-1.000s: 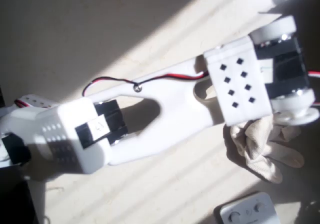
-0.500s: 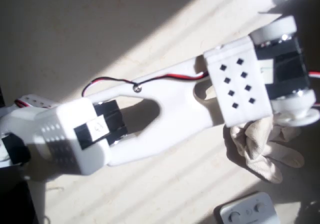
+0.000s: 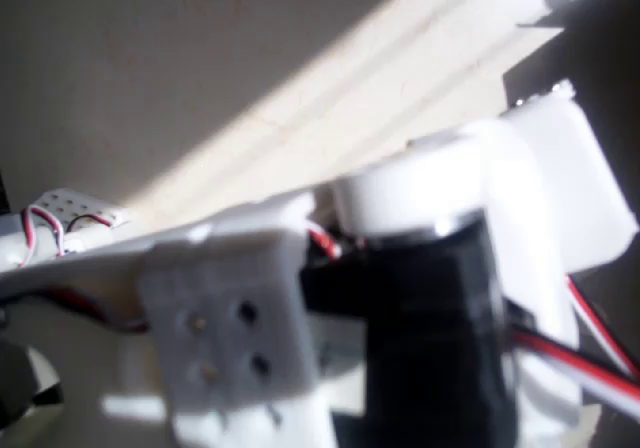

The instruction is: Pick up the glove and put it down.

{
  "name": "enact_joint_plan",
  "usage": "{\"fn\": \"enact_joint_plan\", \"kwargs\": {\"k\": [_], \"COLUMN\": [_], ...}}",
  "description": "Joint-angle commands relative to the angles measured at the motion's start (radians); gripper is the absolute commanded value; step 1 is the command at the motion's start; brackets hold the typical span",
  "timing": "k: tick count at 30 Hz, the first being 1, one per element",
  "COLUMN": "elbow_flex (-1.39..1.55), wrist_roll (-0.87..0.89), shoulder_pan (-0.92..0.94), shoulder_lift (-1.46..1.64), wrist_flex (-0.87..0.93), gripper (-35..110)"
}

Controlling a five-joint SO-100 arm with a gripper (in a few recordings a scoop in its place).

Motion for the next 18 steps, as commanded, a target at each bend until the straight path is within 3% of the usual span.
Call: {"fn": "enact_joint_plan", "kwargs": {"k": [1, 7, 18], "elbow_flex": [0.227, 0.638, 1.213], "wrist_roll": [0.0, -0.003, 0.005], "shoulder_pan": [0.031, 0.032, 0.031], "shoulder_lift": [0.255, 0.586, 1.048], "wrist_flex": [-0.121, -0.29, -0.307], "gripper": [0, 0, 0]}}
